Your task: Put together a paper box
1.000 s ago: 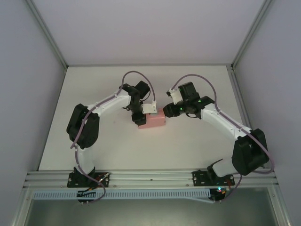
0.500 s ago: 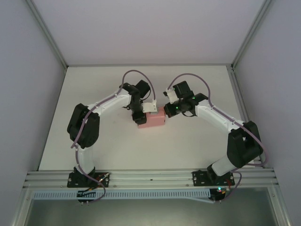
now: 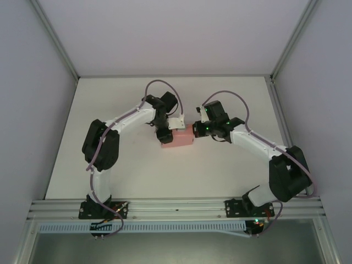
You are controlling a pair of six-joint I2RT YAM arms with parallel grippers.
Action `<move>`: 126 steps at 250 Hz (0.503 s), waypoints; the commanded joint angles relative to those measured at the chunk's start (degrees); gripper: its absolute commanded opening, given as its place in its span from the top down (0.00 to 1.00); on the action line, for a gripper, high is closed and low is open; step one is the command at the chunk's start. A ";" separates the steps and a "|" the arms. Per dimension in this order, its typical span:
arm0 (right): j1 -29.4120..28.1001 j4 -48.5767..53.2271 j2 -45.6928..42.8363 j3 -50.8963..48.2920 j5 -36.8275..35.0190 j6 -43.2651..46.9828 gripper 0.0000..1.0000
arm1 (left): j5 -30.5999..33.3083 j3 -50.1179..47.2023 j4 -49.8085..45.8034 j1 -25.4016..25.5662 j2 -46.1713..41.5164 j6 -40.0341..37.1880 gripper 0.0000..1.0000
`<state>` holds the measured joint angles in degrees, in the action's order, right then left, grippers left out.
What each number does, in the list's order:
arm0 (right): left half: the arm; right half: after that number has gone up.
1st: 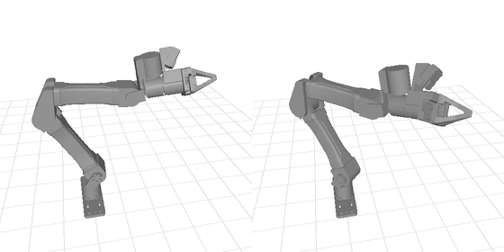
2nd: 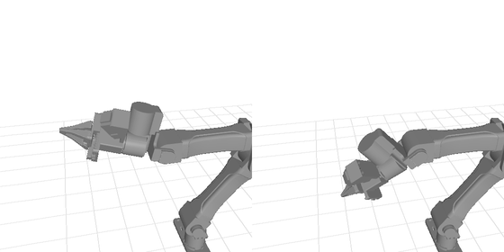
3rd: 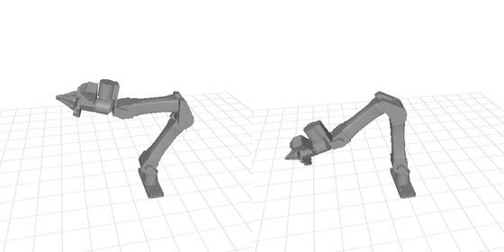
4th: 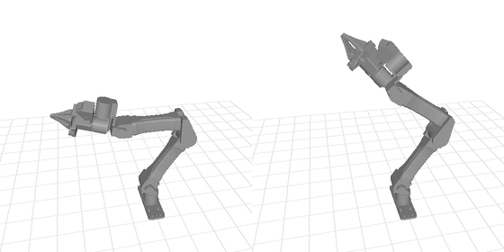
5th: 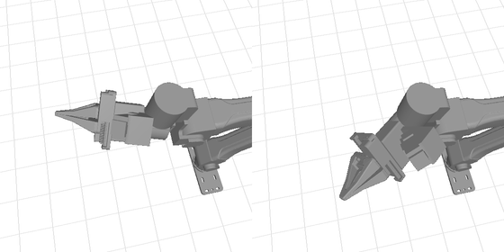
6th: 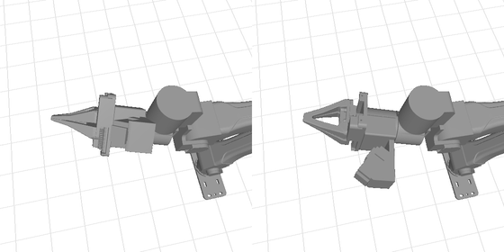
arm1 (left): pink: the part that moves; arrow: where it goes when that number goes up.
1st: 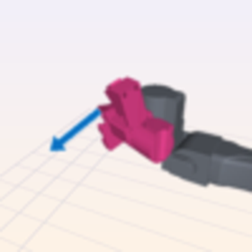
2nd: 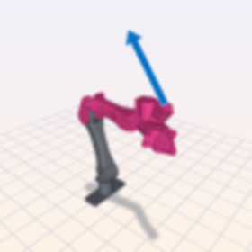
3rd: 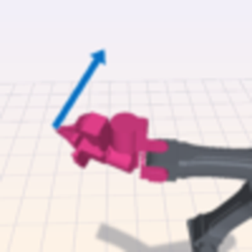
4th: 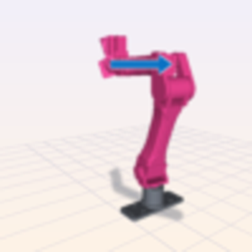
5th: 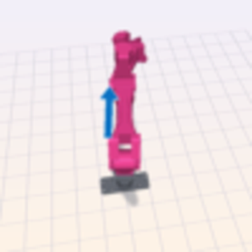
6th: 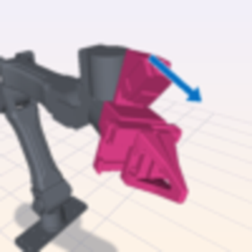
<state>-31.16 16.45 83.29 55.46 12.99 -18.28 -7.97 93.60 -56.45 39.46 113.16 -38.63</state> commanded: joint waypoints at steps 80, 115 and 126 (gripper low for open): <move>-6.37 -2.63 0.10 -8.39 -15.40 1.41 1.00 | -0.01 2.00 4.12 -0.32 -0.48 3.79 0.38; -8.16 -3.42 -0.21 -9.30 -20.32 1.14 1.00 | 0.17 1.02 4.69 -0.32 -3.00 4.51 0.27; -8.58 -3.65 -0.15 -9.48 -21.33 1.31 1.00 | 0.23 0.40 4.98 -0.28 -4.22 4.61 0.24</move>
<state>-38.33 6.24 81.12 49.41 -2.20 -18.04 -7.92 94.02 -52.29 39.46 113.08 -35.18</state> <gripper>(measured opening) 0.048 0.729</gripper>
